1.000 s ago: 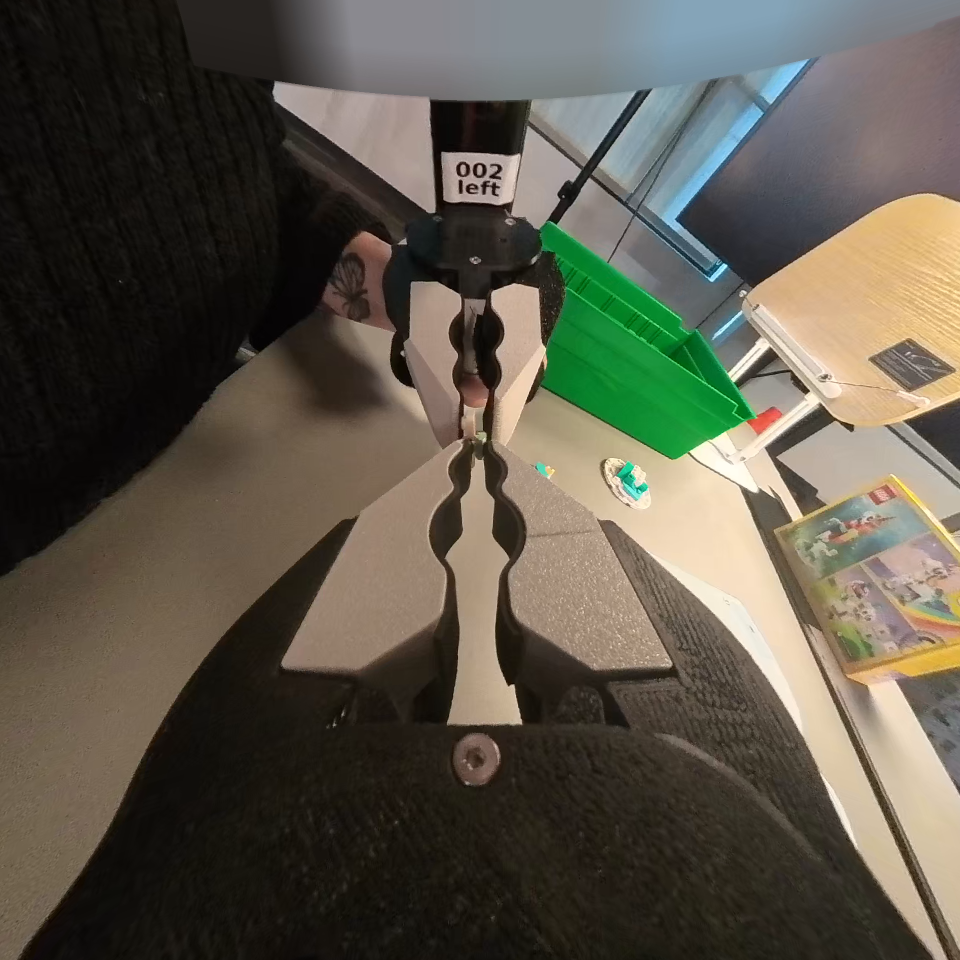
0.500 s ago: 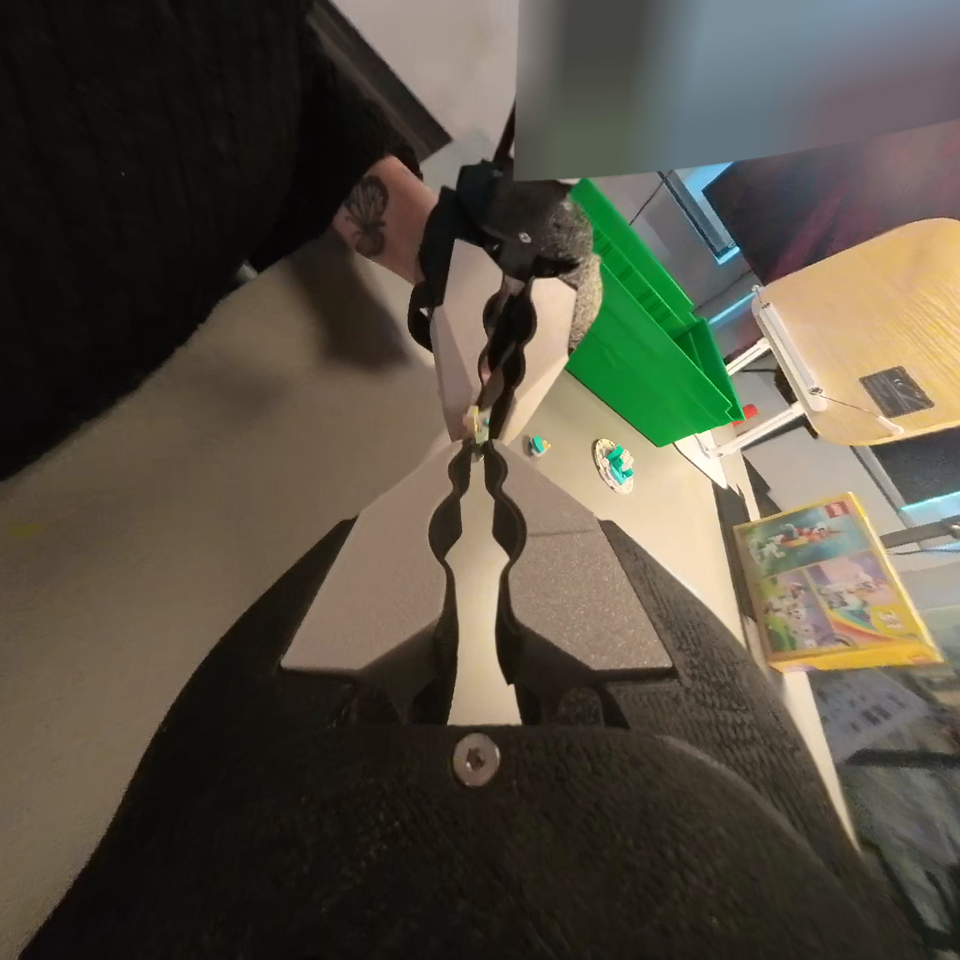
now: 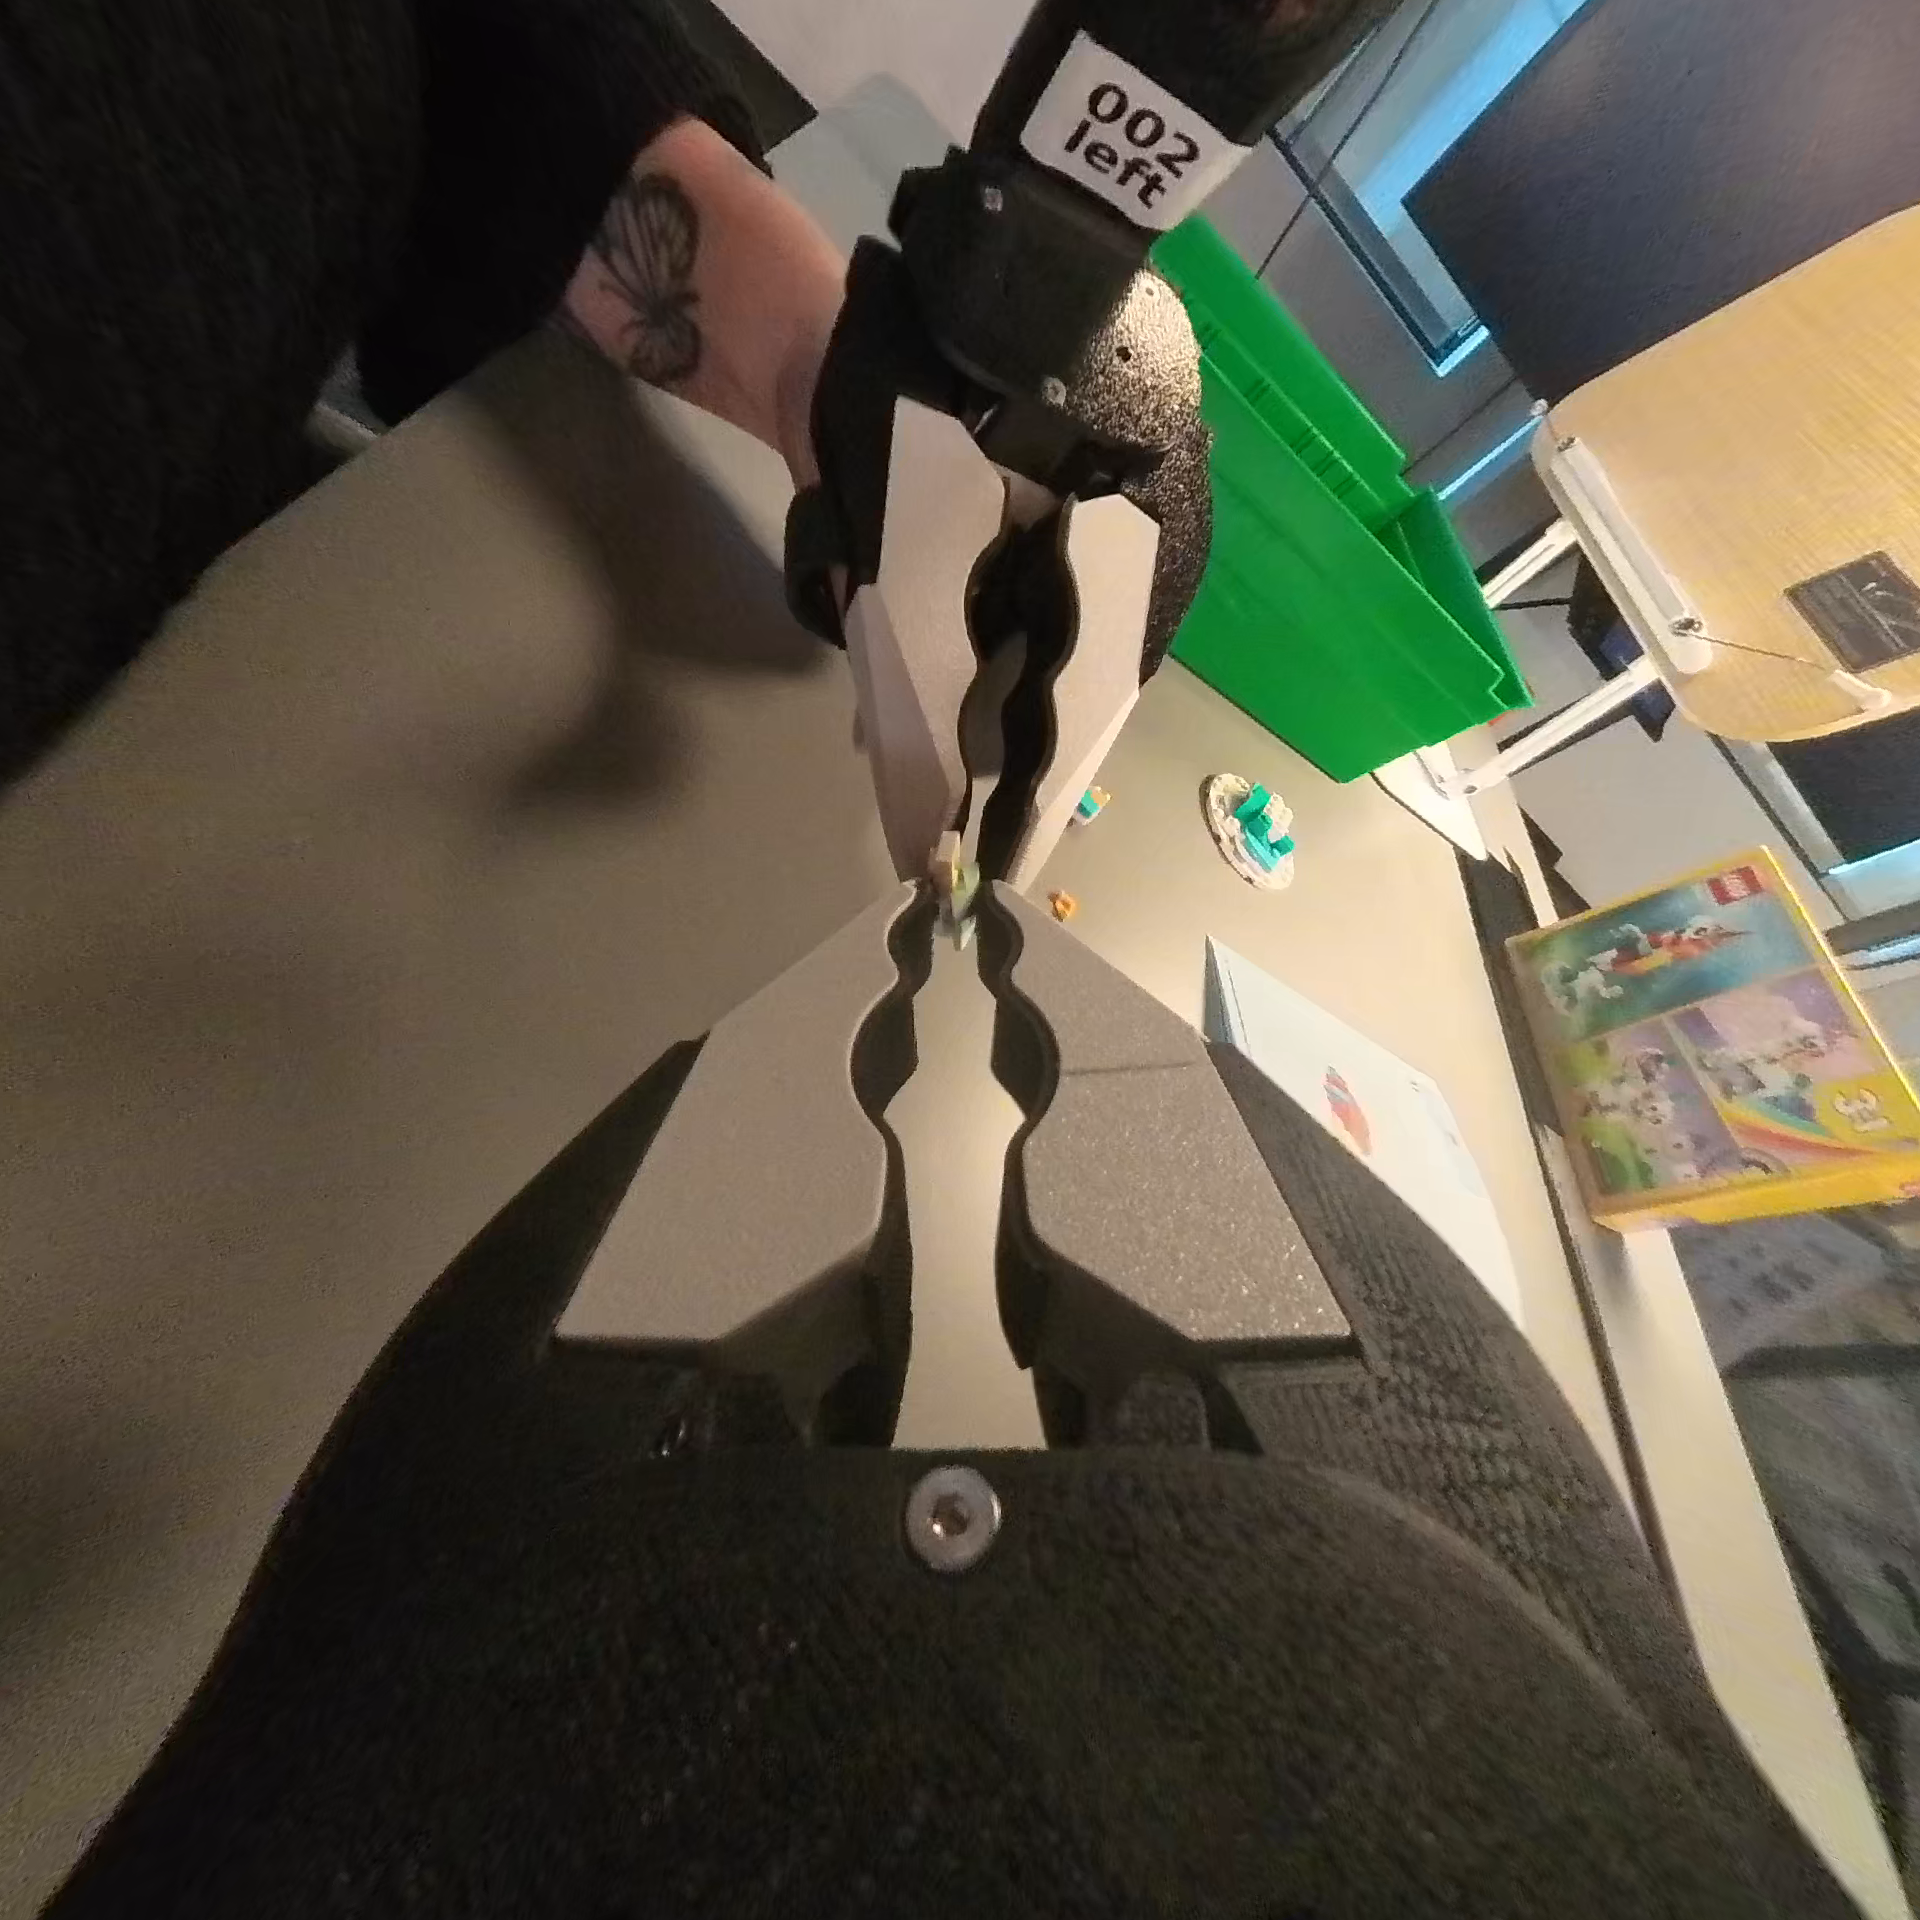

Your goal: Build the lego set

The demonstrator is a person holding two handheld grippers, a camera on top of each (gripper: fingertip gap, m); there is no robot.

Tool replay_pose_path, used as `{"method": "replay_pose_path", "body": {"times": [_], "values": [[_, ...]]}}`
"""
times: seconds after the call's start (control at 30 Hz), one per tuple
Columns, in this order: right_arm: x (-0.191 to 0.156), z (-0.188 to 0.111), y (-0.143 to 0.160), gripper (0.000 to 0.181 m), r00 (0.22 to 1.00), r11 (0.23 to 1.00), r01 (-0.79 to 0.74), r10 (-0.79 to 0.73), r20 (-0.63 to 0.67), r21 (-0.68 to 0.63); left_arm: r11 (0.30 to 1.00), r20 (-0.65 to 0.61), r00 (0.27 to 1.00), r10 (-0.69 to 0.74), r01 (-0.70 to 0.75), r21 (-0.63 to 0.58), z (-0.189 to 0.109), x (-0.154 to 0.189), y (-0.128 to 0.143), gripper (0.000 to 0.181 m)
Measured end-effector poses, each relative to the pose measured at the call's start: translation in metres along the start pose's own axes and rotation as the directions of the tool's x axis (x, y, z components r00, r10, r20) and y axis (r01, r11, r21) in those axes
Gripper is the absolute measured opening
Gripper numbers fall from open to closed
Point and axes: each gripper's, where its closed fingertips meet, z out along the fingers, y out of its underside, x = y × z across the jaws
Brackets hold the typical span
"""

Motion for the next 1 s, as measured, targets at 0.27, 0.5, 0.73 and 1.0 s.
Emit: {"method": "replay_pose_path", "body": {"times": [0.27, 0.5, 0.73, 1.0], "values": [[-0.004, 0.005, 0.003, 0.005, 1.000, 1.000, 0.003, -0.002, 0.021, -0.017, 0.999, -0.018, 0.999, -0.039, 0.039, -0.005, -0.002, 0.001, 0.006, 0.004], [0.015, -0.008, -0.014, 0.005, 0.954, 0.928, -0.301, 0.291, 0.075, 0.222, 0.985, 0.006, 0.999, -0.046, 0.044, 0.169, -0.012, -0.001, -0.018, 0.012], [0.040, -0.028, -0.034, 0.005, 0.754, 0.577, -0.647, 0.578, 0.310, 0.498, 0.895, -0.064, 0.970, -0.236, 0.243, 0.375, -0.022, -0.012, -0.061, 0.020], [0.040, -0.039, -0.051, 0.005, 0.788, 0.556, -0.606, 0.519, 0.332, 0.569, 0.889, -0.052, 0.977, -0.207, 0.210, 0.407, -0.020, -0.006, -0.071, 0.012]]}}
